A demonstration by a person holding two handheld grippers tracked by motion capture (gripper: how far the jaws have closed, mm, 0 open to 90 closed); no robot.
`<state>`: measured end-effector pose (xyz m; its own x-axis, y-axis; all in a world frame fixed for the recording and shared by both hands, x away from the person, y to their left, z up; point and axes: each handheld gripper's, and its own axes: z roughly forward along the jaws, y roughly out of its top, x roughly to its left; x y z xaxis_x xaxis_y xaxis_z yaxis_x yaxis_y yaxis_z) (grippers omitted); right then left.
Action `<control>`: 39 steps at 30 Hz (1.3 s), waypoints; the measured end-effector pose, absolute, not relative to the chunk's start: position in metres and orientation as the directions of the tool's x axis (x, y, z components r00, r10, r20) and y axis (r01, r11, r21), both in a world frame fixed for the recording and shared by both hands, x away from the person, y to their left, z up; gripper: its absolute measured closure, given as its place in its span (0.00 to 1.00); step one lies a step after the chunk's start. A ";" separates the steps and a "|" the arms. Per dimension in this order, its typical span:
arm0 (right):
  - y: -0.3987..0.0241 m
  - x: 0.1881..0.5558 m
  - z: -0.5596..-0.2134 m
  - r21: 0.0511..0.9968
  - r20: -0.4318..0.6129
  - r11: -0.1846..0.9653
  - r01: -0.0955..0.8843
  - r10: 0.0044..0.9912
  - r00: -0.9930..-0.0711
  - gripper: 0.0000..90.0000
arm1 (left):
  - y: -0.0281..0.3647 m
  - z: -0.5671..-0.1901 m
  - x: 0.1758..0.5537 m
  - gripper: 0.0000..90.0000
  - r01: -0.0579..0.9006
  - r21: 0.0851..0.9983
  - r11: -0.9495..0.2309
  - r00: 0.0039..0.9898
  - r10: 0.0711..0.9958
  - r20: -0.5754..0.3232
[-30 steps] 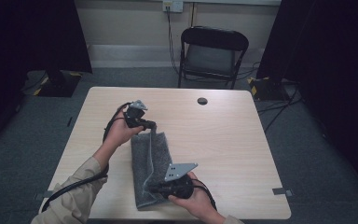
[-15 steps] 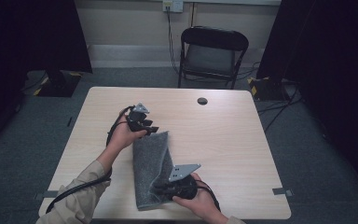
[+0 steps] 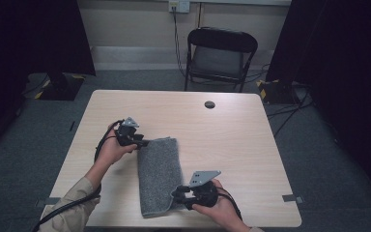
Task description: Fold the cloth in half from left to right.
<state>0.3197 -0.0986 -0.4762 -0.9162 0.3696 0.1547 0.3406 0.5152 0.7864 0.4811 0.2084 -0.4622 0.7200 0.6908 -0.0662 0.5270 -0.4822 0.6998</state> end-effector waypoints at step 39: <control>-0.108 0.399 -0.480 0.774 0.043 0.512 0.373 0.545 -0.837 0.53 | 0.180 -0.489 0.456 1.00 0.478 0.690 -0.544 0.836 0.523 -0.166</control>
